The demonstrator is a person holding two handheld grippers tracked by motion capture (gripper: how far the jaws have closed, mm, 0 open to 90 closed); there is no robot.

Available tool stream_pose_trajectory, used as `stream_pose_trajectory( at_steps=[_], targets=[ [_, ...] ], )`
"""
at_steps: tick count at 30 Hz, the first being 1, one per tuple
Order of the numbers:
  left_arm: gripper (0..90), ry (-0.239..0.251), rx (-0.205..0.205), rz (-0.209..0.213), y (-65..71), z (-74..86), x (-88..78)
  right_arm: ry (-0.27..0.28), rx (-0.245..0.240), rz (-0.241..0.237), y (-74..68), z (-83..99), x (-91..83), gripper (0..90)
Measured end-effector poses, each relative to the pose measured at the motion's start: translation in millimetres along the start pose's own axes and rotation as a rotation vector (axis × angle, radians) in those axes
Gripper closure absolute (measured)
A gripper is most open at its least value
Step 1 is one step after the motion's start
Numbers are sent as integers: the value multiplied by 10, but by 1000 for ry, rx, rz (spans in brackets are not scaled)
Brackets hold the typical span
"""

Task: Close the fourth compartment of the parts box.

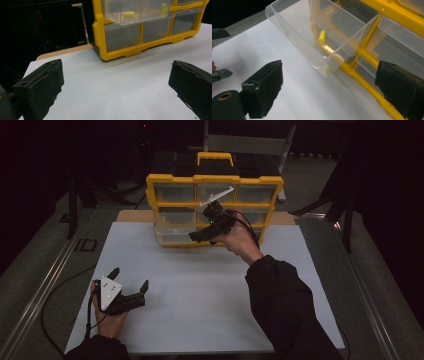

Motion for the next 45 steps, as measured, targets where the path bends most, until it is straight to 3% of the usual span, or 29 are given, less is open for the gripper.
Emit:
stream_pose_trajectory(
  at_steps=[11,16,25,33,45],
  targets=[
    [7,0,1,0,3,-3,-2,-2,4,19,-21,135,3,161],
    [8,0,1,1,4,-2,-2,4,10,21,-70,173,9,265],
    [7,1,0,1,8,-1,1,17,10,17,-129,256,22,644],
    [8,1,0,2,7,-1,1,67,-71,49,-171,314,72,896],
    [8,2,0,2,5,-5,-3,148,-94,60,-234,279,183,896]
  ],
)
Point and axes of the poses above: each handheld gripper's, and its own axes: x roughly forward along the jaws, z roughly out of its underside, y roughly to its right, the point moved 9 cm from there along x, roughly forward along the jaws, and after that the axes turned 13 degrees about y, right-handed, at the moved point
